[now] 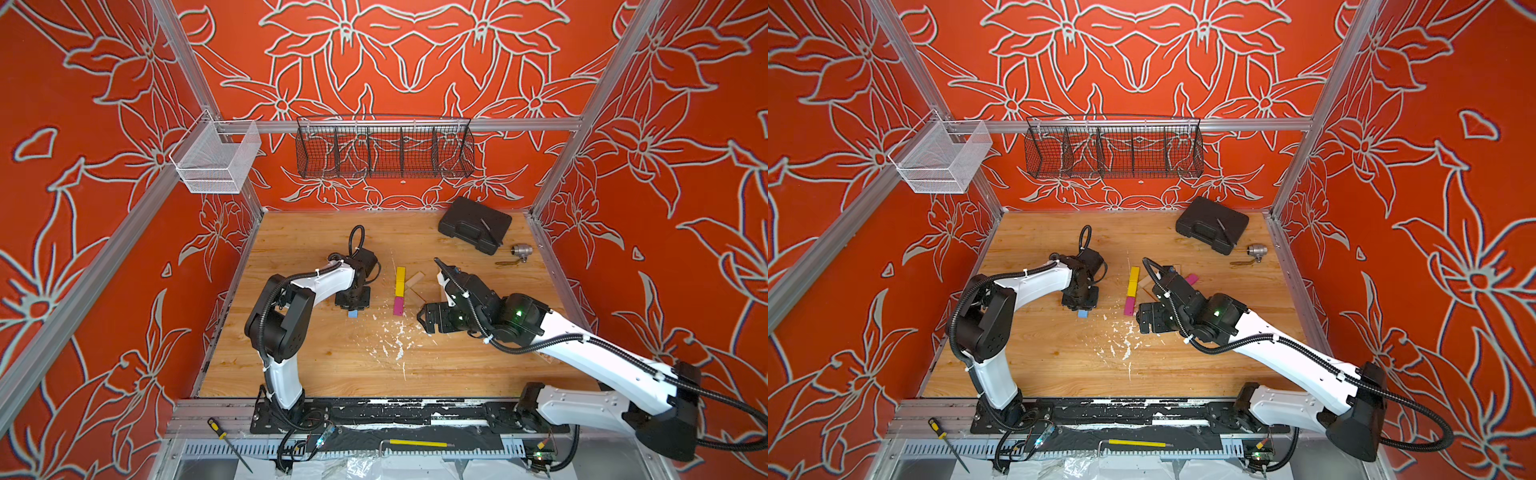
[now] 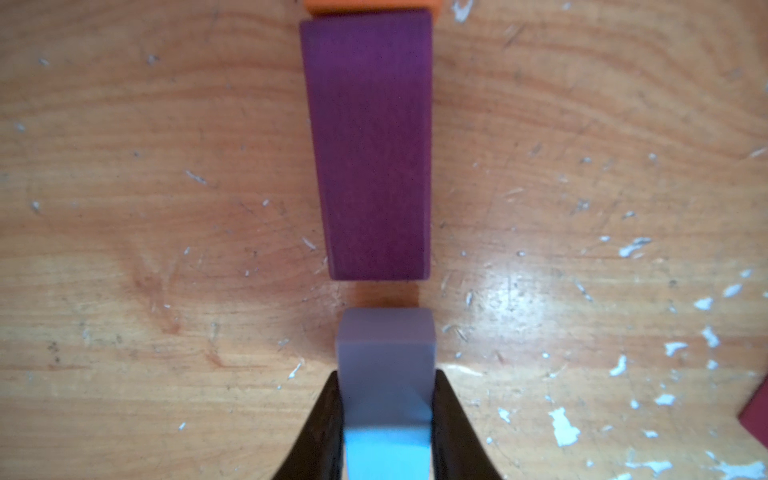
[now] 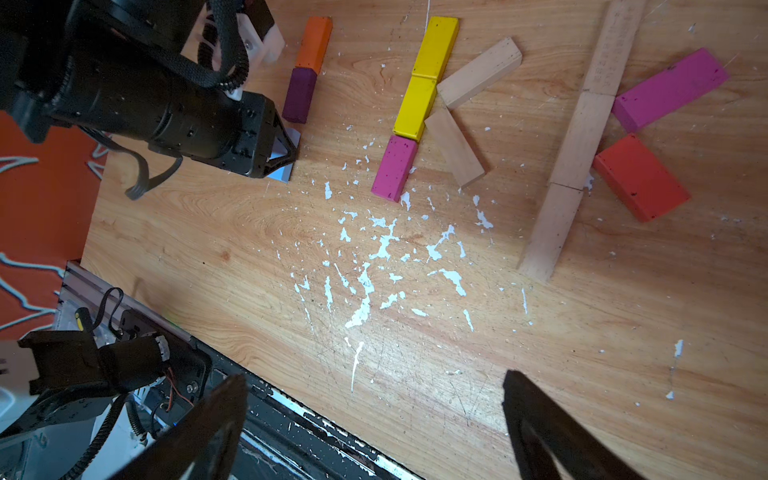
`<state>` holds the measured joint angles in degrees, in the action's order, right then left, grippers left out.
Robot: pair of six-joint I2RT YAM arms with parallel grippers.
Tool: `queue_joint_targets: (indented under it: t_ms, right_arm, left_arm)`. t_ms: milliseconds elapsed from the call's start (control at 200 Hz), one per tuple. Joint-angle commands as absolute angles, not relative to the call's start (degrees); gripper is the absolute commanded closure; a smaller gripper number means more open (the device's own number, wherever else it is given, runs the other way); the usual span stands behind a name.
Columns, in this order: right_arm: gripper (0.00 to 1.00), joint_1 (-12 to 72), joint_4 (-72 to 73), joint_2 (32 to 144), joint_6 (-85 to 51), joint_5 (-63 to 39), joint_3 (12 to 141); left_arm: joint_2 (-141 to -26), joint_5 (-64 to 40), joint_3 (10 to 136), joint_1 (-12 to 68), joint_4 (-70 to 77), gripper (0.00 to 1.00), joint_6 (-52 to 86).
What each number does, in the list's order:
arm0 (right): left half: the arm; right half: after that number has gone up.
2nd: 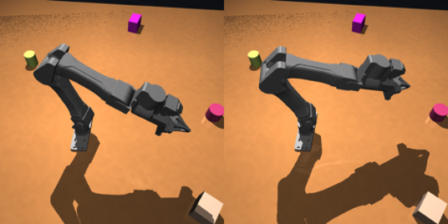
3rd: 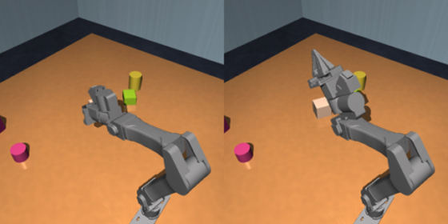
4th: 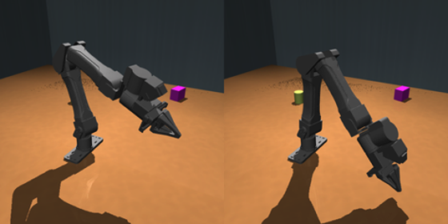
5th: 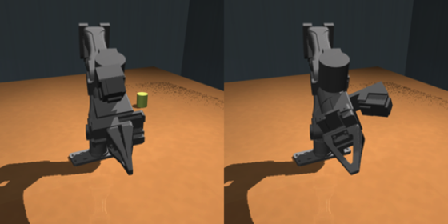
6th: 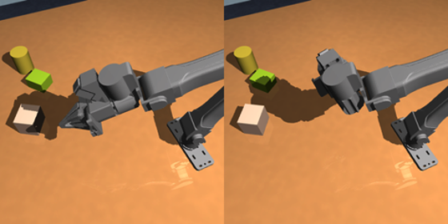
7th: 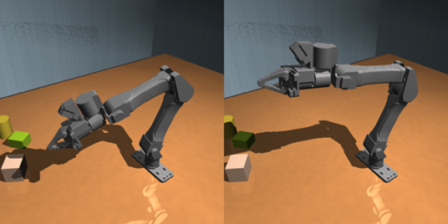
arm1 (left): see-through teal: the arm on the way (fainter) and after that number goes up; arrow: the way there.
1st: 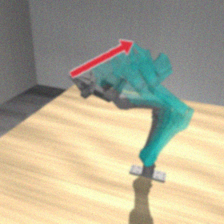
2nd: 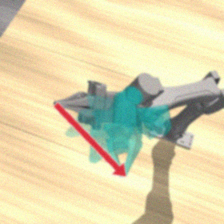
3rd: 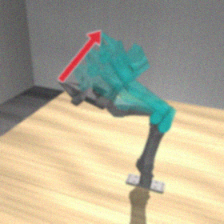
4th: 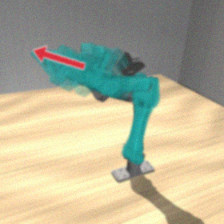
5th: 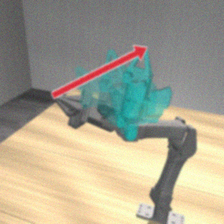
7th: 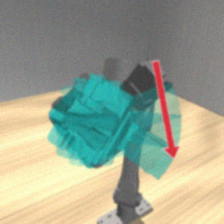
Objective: Assemble the letter k with building blocks
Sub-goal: Assemble the building block at the center of the board.
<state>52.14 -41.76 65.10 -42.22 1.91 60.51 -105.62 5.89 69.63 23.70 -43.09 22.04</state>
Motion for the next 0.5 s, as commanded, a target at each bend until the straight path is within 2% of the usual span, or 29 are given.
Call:
queue_joint_targets:
  t_ms: [0, 495]
  right_arm:
    - [0.02, 52.40, -42.79, 65.36, -42.04, 2.75, 62.32]
    - [0.02, 52.39, -42.81, 65.46, -42.32, 2.71, 62.40]
  left_arm:
    - [-106.81, 6.00, 70.40, 23.23, -43.70, 0.67, 22.23]
    - [-104.76, 5.46, 70.40, 23.11, -44.56, 0.64, 22.66]
